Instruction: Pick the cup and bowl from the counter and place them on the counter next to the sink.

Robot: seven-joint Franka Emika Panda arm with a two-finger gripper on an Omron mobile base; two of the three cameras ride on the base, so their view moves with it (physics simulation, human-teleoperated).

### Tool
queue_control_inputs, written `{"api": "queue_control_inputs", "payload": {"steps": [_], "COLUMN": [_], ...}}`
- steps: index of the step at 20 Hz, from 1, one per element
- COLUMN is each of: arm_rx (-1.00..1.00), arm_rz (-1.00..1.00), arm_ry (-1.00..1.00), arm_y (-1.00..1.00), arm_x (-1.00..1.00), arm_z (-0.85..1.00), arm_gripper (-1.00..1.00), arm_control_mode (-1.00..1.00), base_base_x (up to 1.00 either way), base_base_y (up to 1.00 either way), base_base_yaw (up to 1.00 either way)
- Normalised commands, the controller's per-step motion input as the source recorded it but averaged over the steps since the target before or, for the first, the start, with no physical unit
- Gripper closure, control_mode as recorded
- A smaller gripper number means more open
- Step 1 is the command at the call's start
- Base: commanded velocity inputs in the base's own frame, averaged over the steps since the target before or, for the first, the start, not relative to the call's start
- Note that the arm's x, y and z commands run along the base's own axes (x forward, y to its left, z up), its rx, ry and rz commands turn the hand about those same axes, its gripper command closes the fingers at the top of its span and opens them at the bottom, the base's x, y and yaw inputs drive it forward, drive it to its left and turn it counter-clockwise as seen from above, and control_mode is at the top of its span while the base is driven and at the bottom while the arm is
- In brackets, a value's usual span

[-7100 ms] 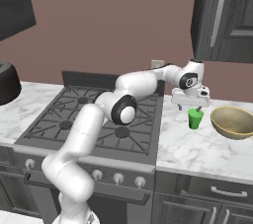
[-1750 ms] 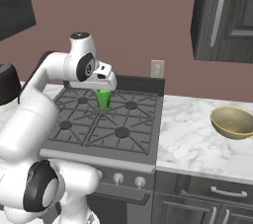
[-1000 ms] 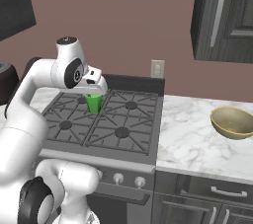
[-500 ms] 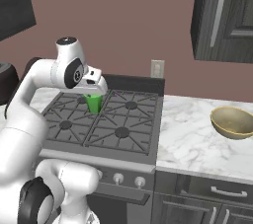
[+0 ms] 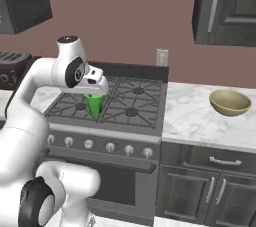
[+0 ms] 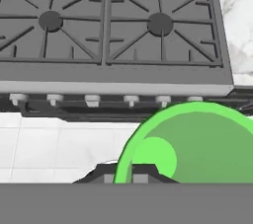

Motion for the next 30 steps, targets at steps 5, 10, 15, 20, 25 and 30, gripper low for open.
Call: {"api": "queue_control_inputs", "payload": {"steps": [5,10,15,20,25,30], "arm_rx": [0.0,0.0,0.0,0.0,0.0,0.0], "arm_rz": [0.0,0.0,0.0,0.0,0.0,0.0], "arm_ry": [0.0,0.0,0.0,0.0,0.0,0.0], "arm_y": [0.0,0.0,0.0,0.0,0.0,0.0], "arm_x": [0.0,0.0,0.0,0.0,0.0,0.0], "arm_z": [0.0,0.0,0.0,0.0,0.0,0.0], "arm_gripper": [1.0,1.0,1.0,1.0,1.0,1.0], "arm_control_mode": [1.0,1.0,1.0,1.0,1.0,1.0], "base_base_x": [-0.07,-0.18,-0.09,-0.07,-0.07,-0.09], "base_base_y": [0.14,0.59,0.67,0.72,0.63,0.59], "base_base_yaw": [0.18,0.73,0.86,0.83,0.78,0.74]}}
